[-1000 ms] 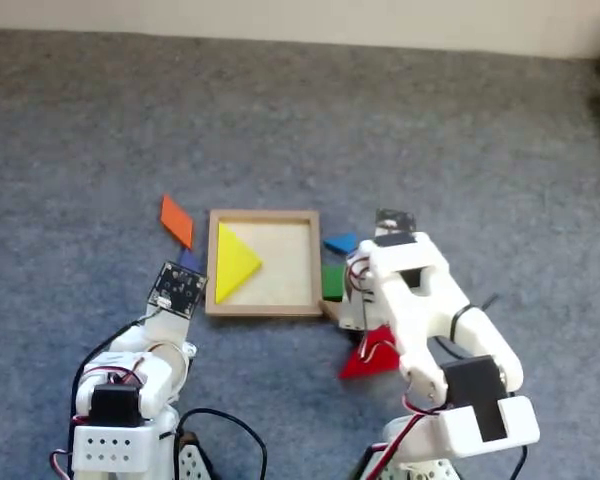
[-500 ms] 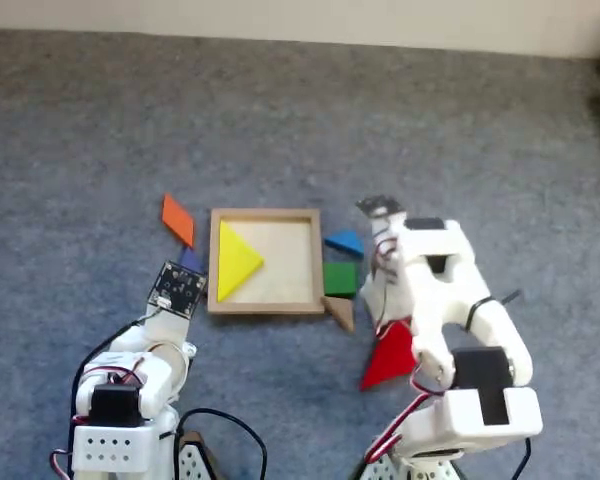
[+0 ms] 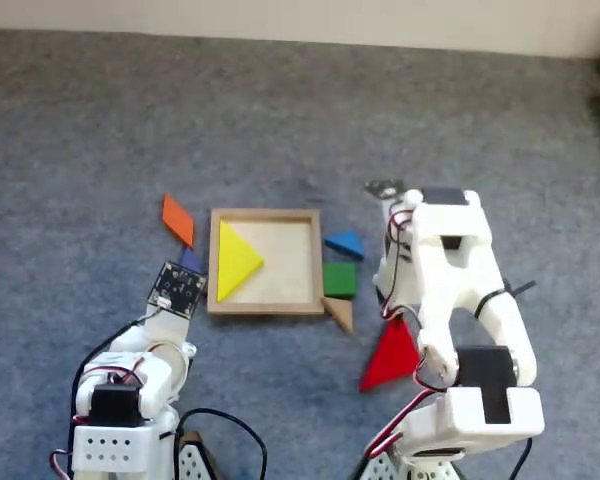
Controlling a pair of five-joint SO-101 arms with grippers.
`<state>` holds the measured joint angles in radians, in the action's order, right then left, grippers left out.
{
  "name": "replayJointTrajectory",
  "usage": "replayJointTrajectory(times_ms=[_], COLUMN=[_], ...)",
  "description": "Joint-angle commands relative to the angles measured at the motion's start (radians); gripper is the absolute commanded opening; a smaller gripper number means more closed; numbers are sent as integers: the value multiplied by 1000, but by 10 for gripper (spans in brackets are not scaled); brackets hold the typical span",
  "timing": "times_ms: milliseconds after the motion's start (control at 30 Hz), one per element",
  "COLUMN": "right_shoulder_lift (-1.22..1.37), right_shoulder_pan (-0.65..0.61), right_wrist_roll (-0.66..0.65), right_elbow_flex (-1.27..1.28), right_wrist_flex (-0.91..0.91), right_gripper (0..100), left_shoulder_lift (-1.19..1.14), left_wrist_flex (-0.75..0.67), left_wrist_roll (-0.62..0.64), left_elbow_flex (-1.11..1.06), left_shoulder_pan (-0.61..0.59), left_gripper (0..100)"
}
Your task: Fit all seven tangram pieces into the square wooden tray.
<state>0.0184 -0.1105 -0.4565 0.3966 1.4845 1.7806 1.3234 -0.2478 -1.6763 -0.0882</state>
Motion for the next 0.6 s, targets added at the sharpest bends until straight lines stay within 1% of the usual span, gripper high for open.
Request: replayJointTrajectory(times_ms=[0, 33, 167, 400, 567], right_shoulder_lift=[-19, -21, -16, -13, -13], right_shoulder_pan=[-15, -15, -21, -22, -22], right_wrist_roll=[-14, -17, -21, -21, -21], right_elbow_flex=[-38, -12, 90, 272, 283], right_wrist_flex=[54, 50, 24, -236, -383], right_gripper=[55, 33, 28, 28, 28], left_shoulder_lift=[35, 35, 35, 35, 35], left_wrist_flex=[5, 5, 5, 5, 5], left_wrist_roll=[11, 11, 11, 11, 11], left_elbow_flex=[-21, -21, -21, -21, -21], left_shoulder_pan=[-10, -10, -10, -10, -10], left_gripper=[5, 5, 5, 5, 5])
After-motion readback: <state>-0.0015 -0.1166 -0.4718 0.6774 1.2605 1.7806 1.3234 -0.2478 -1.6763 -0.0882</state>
